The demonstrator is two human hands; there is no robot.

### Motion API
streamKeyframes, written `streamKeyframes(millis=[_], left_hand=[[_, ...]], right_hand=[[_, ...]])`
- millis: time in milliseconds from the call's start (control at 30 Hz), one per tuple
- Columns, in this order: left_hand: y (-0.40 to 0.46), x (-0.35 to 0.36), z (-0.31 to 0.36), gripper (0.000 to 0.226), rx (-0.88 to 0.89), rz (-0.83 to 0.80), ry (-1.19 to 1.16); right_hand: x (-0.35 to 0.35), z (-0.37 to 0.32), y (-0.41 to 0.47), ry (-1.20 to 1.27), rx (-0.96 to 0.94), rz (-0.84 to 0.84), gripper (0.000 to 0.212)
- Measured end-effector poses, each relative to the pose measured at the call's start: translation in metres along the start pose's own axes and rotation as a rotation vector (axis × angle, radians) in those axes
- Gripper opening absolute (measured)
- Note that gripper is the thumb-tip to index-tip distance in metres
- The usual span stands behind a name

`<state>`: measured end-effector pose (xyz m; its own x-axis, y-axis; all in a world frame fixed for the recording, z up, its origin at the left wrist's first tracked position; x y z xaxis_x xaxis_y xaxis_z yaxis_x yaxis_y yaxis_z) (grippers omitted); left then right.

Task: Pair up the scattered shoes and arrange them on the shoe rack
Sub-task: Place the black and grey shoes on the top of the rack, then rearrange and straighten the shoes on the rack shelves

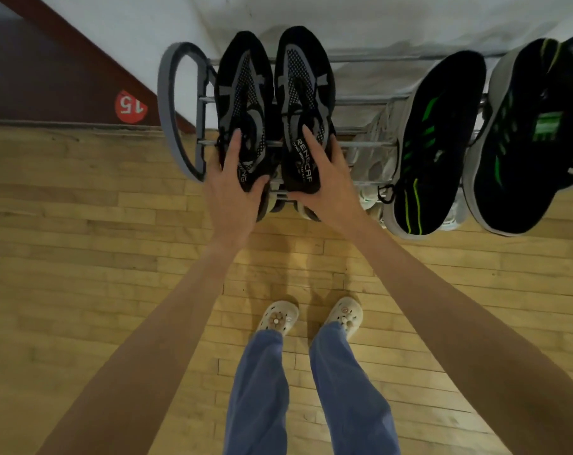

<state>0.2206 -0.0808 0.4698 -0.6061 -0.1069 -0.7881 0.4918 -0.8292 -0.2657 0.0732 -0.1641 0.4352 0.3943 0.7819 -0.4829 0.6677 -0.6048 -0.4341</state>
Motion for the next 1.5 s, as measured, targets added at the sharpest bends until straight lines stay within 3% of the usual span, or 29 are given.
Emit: streamKeyframes(millis=[133,333,533,633,733,800,900,1033,1167,1267,1367,1433,1500], left_hand=[[0.002,-0.005,-0.007,0.044,-0.005,0.065,-0.102],[0.001,-0.024,-0.023,0.045,-0.027,0.171,-0.161],[-0.002,-0.019,-0.027,0.038,-0.019,0.158,-0.138],[-0.009,-0.019,-0.028,0.039,-0.018,0.152,-0.100],[-0.030,-0.022,-0.022,0.054,-0.011,0.165,-0.134],[-0.048,-0.026,-0.009,0.058,-0.036,0.224,-0.164],[-0.071,-0.024,0.016,0.051,-0.078,0.288,-0.169],[-0.078,0.016,0.050,0.044,-0.052,0.084,-0.237],[-0.073,0.071,0.083,0.054,-0.169,-0.177,-0.394],[-0.062,0.108,0.112,0.068,-0.344,-0.458,-0.623],[-0.054,0.135,0.134,0.088,-0.436,-0.642,-0.727],[-0.052,0.146,0.136,0.104,-0.436,-0.659,-0.701],[-0.051,0.153,0.130,0.094,-0.426,-0.636,-0.687]], right_hand=[[0.001,0.000,0.007,-0.069,-0.007,0.106,0.092],[0.014,-0.019,0.012,-0.218,-0.019,0.208,0.090],[0.032,-0.025,0.018,-0.232,-0.008,0.244,0.088],[0.031,-0.022,0.016,-0.357,-0.019,0.167,0.090],[0.028,-0.026,0.006,-0.294,-0.037,0.023,0.092],[0.013,-0.034,-0.016,-0.182,-0.104,0.100,0.084],[-0.019,-0.029,-0.065,-0.132,-0.213,0.410,0.058],[-0.056,0.031,-0.122,-0.194,-0.081,0.714,0.041],[-0.086,0.095,-0.160,-0.272,0.143,0.840,0.045],[-0.107,0.125,-0.169,-0.246,0.322,0.824,0.064],[-0.120,0.141,-0.169,-0.121,0.430,0.741,0.083],[-0.123,0.144,-0.172,0.084,0.415,0.757,0.093],[-0.121,0.147,-0.177,0.331,0.392,0.830,0.094]])
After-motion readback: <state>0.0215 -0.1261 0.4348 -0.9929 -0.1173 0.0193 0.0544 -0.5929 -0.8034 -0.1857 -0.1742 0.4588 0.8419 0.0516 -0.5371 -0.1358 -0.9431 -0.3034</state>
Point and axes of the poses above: each hand's wrist, its own y-axis towards the middle knuckle, its own x-axis out of the palm, z = x × y, the point moved 5 cm from there along y, towards the middle knuckle, and after that the axes turned 15 degrees about -z, right-handed, at the moved point
